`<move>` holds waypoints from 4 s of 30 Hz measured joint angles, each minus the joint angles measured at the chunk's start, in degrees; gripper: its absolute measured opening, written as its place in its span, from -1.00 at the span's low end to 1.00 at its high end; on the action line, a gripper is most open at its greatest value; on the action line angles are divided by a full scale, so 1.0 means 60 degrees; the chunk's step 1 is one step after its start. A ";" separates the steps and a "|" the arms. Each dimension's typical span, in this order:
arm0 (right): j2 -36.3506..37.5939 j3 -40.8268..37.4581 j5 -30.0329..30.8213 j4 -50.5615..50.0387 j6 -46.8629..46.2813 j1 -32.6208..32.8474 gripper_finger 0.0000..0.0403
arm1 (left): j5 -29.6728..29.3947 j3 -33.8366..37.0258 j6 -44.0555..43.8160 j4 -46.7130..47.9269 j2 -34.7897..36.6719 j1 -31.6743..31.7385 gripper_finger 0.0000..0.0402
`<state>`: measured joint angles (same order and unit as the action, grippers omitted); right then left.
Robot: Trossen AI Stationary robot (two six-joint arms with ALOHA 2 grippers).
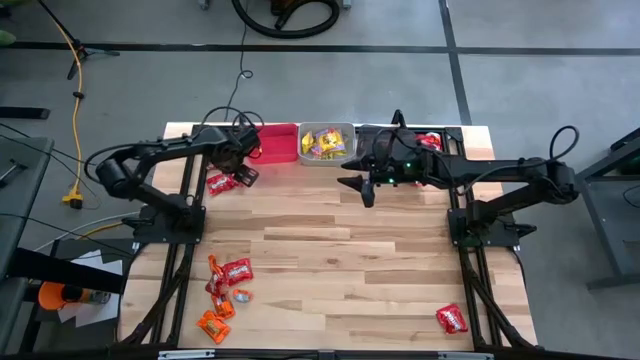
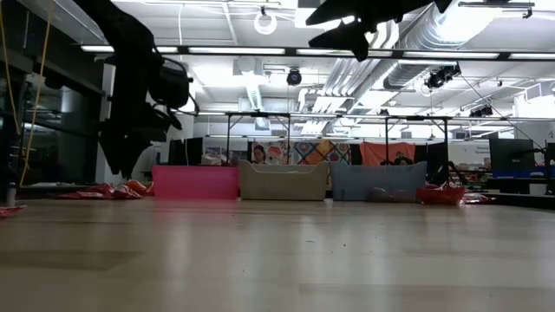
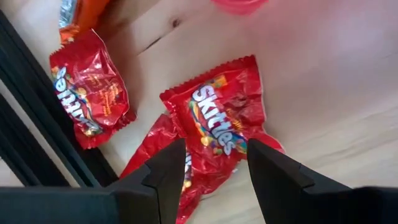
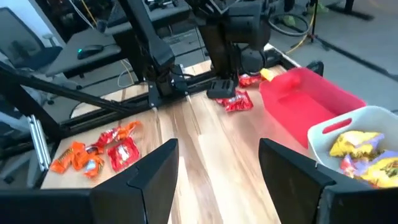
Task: Sort candy
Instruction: Put the red candy into the black bin
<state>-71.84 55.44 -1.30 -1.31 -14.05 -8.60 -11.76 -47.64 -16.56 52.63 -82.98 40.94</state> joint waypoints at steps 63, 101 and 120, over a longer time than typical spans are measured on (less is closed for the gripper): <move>-0.0240 0.0003 -0.1122 0.2172 0.0848 0.0713 0.07 | 0.1674 0.0004 0.2752 -0.9482 0.3216 -0.6453 -1.00; -0.1629 -0.0007 0.0032 0.3092 0.1669 0.1271 -0.56 | 0.2093 -0.0004 0.3301 -1.0745 0.1759 -0.6428 -1.00; -0.1300 0.0000 0.0032 0.2605 0.2065 0.1138 -0.99 | 0.2013 0.0000 0.3066 -0.9709 0.2341 -0.6424 -0.21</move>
<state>-79.65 55.44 -1.10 14.33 -1.66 -1.77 0.32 -47.64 1.84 -5.62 -68.93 2.39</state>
